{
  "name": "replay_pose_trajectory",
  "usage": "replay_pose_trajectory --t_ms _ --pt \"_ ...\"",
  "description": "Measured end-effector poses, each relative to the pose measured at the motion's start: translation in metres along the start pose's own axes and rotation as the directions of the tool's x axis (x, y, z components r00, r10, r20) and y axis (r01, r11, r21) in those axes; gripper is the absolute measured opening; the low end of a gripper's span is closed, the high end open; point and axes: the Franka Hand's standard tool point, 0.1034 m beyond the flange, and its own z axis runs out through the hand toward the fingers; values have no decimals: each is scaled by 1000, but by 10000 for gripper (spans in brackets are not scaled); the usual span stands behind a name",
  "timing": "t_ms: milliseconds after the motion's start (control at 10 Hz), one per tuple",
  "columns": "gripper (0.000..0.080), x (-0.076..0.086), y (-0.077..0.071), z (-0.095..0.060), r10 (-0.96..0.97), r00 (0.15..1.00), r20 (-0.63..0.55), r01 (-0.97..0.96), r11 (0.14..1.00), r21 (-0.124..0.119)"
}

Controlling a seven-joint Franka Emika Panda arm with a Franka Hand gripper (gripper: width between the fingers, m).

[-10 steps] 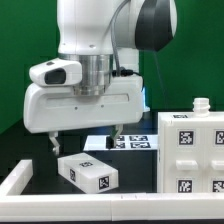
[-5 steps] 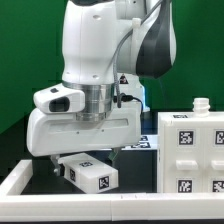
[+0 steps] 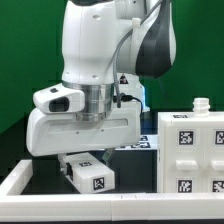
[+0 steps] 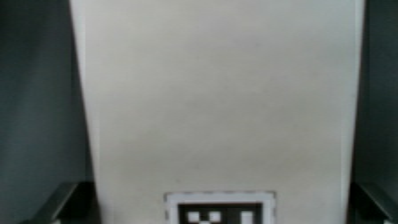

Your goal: Assemble cabinet

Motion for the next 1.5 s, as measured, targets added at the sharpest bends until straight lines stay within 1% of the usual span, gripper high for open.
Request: replay_pose_trajectory --t_ms 100,200,300,400,500,600,800,1000,1100,1200,1300,1400,1500 --pt "553 -2 2 -4 8 1000 9 -8 1000 11" --pt "553 -3 9 -20 26 1000 15 -27 999 28" --pt "553 -1 9 -42 54 998 21 -55 997 51" --pt "553 3 2 -67 84 996 24 -86 994 70" --pt "553 10 -4 -92 92 996 6 -92 994 64" --pt "553 14 -5 -101 87 996 -8 -87 995 59" --pt "554 10 -5 -96 90 996 4 -90 994 60" --pt "554 12 -7 -96 86 996 3 -86 995 58" --pt "554 22 -17 -107 65 998 1 -65 997 48" --pt "554 37 -25 -128 62 998 -13 -61 997 50" --pt "554 48 -33 -144 77 996 -33 -76 996 48" --pt "554 53 -41 -150 70 997 -46 -68 997 43" --pt "554 50 -38 -145 72 997 -37 -70 997 44"
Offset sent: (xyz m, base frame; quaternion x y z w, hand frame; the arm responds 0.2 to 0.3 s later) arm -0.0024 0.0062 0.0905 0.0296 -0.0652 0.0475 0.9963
